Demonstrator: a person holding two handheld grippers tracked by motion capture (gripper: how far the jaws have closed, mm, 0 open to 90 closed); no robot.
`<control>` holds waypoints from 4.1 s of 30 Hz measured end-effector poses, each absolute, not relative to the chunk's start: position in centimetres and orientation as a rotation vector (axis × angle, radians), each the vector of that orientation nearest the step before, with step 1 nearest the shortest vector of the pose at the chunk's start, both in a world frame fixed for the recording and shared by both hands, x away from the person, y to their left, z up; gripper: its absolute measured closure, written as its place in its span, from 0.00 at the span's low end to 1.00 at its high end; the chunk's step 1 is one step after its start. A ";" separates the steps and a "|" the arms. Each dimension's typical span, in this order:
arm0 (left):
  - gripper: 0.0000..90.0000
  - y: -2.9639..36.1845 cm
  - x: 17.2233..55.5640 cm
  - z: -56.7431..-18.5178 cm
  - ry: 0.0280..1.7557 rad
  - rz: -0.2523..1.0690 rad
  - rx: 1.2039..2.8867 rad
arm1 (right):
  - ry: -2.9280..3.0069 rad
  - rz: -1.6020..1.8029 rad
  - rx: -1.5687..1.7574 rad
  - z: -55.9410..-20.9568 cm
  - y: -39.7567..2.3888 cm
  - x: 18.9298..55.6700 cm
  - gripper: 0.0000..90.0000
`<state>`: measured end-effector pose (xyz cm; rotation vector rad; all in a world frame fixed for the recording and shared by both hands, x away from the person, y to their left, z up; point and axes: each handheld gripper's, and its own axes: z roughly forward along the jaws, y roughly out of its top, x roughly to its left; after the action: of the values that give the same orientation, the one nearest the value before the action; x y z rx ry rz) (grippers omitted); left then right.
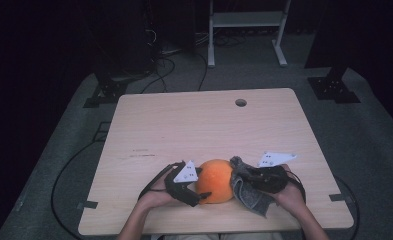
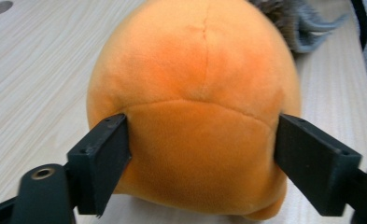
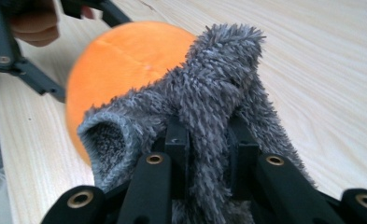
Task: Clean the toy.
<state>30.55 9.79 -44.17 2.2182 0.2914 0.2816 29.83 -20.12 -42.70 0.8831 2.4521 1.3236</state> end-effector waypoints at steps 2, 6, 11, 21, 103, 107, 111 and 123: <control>0.21 10.0 30.7 -44.3 0.302 0.269 2.213 | 2.453 1.317 0.873 -42.8 -19.9 29.8 0.82; 0.21 9.9 30.6 -44.3 0.302 0.268 2.214 | 2.479 1.337 0.924 -43.6 -20.4 30.4 0.82; 0.21 9.9 30.5 -44.4 0.310 0.267 2.214 | 2.489 1.269 0.983 -44.2 -21.2 30.8 0.82; 0.15 9.7 30.5 -43.8 0.309 0.256 2.167 | 2.464 1.356 0.904 -42.8 -20.0 30.4 0.82; 0.25 6.8 29.5 -43.2 0.307 0.271 2.065 | 2.440 1.254 0.633 -38.9 -17.2 27.1 0.81; 0.27 6.6 29.6 -43.2 0.347 0.282 2.061 | 2.436 1.261 0.668 -39.3 -18.3 27.6 0.82; 0.32 6.4 29.0 -43.0 0.264 0.304 2.095 | 2.429 1.340 0.627 -38.4 -17.5 26.8 0.82; 0.29 7.0 29.6 -43.2 0.287 0.261 2.099 | 2.405 1.291 0.775 -39.8 -19.7 28.5 0.82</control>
<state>29.59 7.04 -43.16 2.0990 0.2868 0.2611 28.48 -19.72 -39.84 0.7745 2.4047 1.2909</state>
